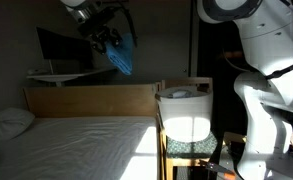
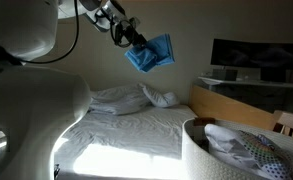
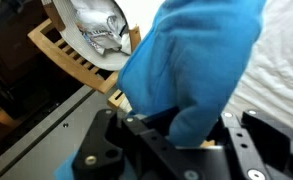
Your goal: Put the white and blue shirts in the laundry bag
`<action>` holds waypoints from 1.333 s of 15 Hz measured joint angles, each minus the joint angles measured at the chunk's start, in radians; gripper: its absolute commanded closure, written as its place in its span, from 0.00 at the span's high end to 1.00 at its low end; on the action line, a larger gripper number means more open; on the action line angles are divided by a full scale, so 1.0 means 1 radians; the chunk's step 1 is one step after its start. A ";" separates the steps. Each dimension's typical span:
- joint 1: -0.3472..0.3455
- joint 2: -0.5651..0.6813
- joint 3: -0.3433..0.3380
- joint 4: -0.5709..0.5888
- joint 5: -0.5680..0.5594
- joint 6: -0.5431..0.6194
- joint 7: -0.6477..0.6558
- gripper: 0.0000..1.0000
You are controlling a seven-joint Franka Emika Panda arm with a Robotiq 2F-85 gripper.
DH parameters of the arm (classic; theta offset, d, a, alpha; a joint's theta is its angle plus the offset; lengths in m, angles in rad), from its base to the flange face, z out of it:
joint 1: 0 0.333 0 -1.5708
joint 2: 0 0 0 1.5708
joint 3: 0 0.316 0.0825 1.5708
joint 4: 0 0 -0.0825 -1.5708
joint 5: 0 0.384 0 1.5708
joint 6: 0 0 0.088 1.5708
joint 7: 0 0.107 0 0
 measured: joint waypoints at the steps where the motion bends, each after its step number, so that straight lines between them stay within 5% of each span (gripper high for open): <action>1: -0.004 -0.004 0.000 0.000 0.000 0.001 -0.001 0.04; 11: -0.012 0.065 -0.007 0.005 0.000 0.001 0.000 0.04; 20: -0.272 0.224 -0.072 0.086 0.011 -0.001 -0.026 0.04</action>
